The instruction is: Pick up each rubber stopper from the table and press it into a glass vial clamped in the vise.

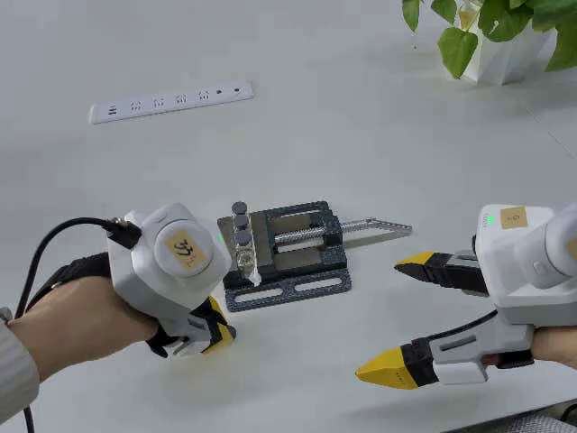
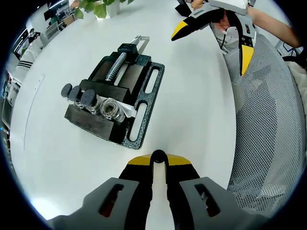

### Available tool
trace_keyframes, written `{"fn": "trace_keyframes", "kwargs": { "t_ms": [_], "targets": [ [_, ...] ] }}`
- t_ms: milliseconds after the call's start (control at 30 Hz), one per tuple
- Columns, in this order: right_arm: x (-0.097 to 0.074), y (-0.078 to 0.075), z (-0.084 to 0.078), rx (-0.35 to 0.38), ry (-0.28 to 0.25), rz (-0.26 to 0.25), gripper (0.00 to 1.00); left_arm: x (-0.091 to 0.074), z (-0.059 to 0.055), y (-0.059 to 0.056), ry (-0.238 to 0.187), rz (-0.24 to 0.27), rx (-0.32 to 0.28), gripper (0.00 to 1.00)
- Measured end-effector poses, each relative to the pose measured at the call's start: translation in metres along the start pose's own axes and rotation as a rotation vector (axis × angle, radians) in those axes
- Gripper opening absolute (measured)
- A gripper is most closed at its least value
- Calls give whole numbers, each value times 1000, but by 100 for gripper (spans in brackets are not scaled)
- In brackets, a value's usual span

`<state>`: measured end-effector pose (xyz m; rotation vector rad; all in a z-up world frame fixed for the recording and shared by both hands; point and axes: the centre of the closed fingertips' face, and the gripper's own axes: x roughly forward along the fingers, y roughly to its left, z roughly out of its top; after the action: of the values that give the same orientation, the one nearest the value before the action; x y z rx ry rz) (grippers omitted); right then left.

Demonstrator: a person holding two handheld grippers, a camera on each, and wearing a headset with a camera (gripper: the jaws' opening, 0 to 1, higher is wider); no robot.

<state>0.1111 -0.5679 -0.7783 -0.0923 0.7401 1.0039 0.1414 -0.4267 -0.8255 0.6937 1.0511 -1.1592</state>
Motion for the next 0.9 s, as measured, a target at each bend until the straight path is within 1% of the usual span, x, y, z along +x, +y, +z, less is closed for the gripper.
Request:
{"fn": "trace_keyframes", "kwargs": {
  "t_ms": [133, 233, 300, 333, 367, 467, 500, 533, 567, 600, 633, 667, 700, 733, 767, 800, 833, 900],
  "targets": [
    [0, 2, 1, 1, -1, -1, 86, 0, 1, 0, 5, -2, -14, 6],
    [0, 2, 1, 1, -2, 0, 86, -1, 0, -2, 8, -19, -46, 5],
    [1, 3, 1, 0, -1, 2, 86, -2, 1, -3, 0, -17, -53, 5],
    [1, 3, 1, 0, -2, 4, 86, -3, 1, -2, -11, -19, -55, 5],
    [1, 4, 2, -1, -2, 4, 86, -4, 1, -1, -17, -19, -73, 5],
    [1, 3, 5, -12, -12, -1, 85, -10, 8, 0, -86, -32, -161, 5],
    [1, 4, 7, -13, -17, 0, 85, -14, 12, 3, -127, -37, -204, 5],
    [1, 4, 9, -15, -22, 1, 85, -17, 14, 4, -152, -44, -244, 5],
    [0, 4, 11, -19, -25, 1, 85, -21, 18, 4, -199, -74, -303, 5],
    [0, 4, 12, -21, -25, 2, 85, -24, 21, 6, -225, -80, -342, 5],
    [0, 4, 13, -24, -26, 2, 85, -28, 24, 6, -249, -89, -364, 5],
    [0, 3, 16, -33, -33, 1, 84, -34, 27, 4, -283, -114, -377, 5],
    [1, 4, 17, -35, -35, 2, 83, -36, 29, 4, -305, -125, -424, 5],
    [1, 4, 19, -36, -39, 4, 83, -40, 32, 3, -333, -145, -456, 5],
    [2, 5, 22, -44, -47, 7, 83, -45, 37, 2, -374, -164, -462, 5],
    [2, 6, 24, -47, -49, 7, 82, -47, 36, 4, -379, -160, -493, 4],
    [3, 7, 27, -55, -53, 10, 82, -51, 38, 5, -417, -183, -494, 4],
    [4, 10, 32, -68, -65, 13, 81, -57, 41, 4, -450, -210, -550, 4]
  ]
}}
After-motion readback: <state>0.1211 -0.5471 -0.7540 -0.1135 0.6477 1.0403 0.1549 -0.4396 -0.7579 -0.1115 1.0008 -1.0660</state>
